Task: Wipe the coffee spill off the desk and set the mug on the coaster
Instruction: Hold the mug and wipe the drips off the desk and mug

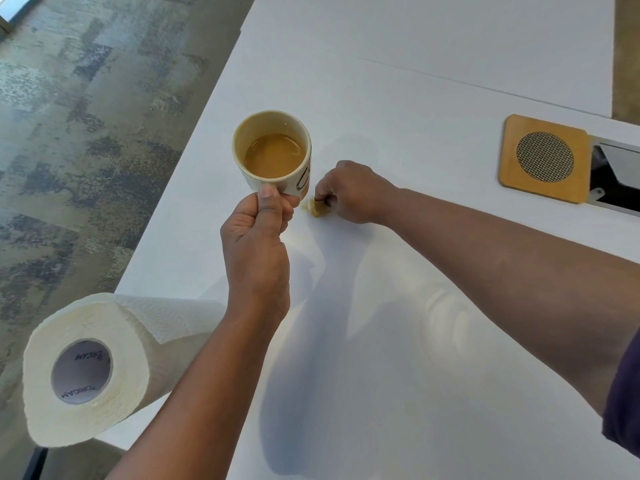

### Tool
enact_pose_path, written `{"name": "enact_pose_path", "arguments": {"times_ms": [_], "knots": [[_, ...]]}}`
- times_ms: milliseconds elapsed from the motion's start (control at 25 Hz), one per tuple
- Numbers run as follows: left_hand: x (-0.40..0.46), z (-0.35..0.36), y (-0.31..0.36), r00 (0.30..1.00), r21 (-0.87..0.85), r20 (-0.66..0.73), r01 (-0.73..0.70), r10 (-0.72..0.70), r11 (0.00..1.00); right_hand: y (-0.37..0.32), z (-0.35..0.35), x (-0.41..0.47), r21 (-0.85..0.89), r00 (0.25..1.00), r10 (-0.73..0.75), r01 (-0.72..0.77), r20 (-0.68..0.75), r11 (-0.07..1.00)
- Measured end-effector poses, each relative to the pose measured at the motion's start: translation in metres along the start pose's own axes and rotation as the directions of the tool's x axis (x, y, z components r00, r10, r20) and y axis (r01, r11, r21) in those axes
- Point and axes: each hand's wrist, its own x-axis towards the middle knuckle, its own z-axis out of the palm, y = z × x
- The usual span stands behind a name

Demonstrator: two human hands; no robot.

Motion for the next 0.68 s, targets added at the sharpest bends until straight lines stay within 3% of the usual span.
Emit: {"name": "enact_pose_path", "arguments": {"times_ms": [160,240,320,440,520,680], "knots": [[-0.003,0.001,0.001,1.000,0.007,0.000,0.008,-0.008,1.000,0.005,-0.004,-0.005,-0.023,0.997,-0.002,0.004,0.081,1.000],[-0.004,0.001,0.001,1.000,0.000,0.005,0.006,-0.006,1.000,0.016,-0.008,-0.011,0.057,0.992,0.037,-0.045,0.120,0.997],[-0.004,0.000,0.001,1.000,-0.005,0.006,0.004,-0.004,1.000,0.030,-0.011,-0.022,0.333,0.985,0.151,-0.171,0.088,0.927],[-0.003,0.000,0.001,1.000,-0.004,-0.008,0.000,0.000,1.000,0.048,-0.006,-0.034,0.681,0.909,0.414,-0.277,-0.043,0.678],[-0.003,0.000,0.001,1.000,-0.006,-0.003,-0.002,0.002,1.000,0.054,0.000,-0.033,0.708,0.834,0.544,-0.330,-0.091,0.624],[-0.002,0.001,-0.001,1.000,-0.004,0.008,-0.011,0.011,1.000,0.049,0.004,-0.024,0.559,0.791,0.591,-0.422,-0.157,0.714]]}}
